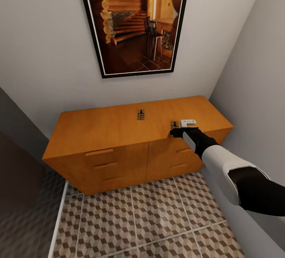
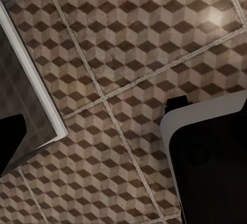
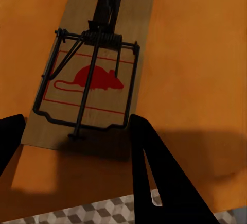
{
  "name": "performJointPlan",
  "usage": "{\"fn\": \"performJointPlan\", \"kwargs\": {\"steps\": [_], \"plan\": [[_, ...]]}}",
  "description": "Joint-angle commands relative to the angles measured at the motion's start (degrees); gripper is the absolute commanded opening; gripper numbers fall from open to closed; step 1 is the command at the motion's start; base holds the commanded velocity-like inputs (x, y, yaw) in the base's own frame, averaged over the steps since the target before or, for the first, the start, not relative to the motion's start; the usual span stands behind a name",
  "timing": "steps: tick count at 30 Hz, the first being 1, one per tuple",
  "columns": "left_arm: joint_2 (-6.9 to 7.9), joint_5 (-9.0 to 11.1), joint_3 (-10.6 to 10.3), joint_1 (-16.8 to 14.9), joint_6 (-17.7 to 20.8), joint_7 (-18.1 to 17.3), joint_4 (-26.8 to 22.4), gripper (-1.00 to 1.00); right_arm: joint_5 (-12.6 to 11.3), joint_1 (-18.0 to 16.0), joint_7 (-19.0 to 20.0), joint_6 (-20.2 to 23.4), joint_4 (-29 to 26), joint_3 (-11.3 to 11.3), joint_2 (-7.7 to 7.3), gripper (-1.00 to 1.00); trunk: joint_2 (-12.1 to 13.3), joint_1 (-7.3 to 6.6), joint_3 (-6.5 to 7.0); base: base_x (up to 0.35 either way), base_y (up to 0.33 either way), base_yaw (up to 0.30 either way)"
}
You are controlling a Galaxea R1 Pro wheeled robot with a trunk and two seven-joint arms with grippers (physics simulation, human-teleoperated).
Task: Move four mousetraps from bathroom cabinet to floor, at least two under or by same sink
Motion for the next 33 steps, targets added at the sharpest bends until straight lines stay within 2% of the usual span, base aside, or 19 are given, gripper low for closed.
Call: {"fn": "performJointPlan", "kwargs": {"steps": [1,24,31,33], "plan": [[-0.03,-0.02,-0.4,-0.1,-0.35,0.33,0.26,1.0,-1.04,0.0,-0.42,0.25,0.96,0.61,-0.03,-1.0,-0.07,0.05,-0.1,0.0,0.0,0.0],[0.0,-0.01,-0.4,-0.1,-0.35,0.32,0.26,1.0,-0.95,0.07,-0.73,0.49,-0.52,0.46,-0.03,-1.0,-0.07,0.05,-0.1,0.0,0.0,0.0],[0.0,-0.01,-0.4,-0.1,-0.35,0.33,0.26,1.0,-0.95,0.05,-0.83,2.27,-5.65,0.44,-0.03,-1.0,-0.07,0.05,-0.1,0.0,0.0,0.0],[0.0,-0.02,-0.4,-0.1,-0.35,0.3,0.26,1.0,-0.95,0.06,-0.93,4.61,-8.8,0.48,-0.03,-1.0,-0.07,0.05,-0.1,0.0,0.0,0.0]]}}
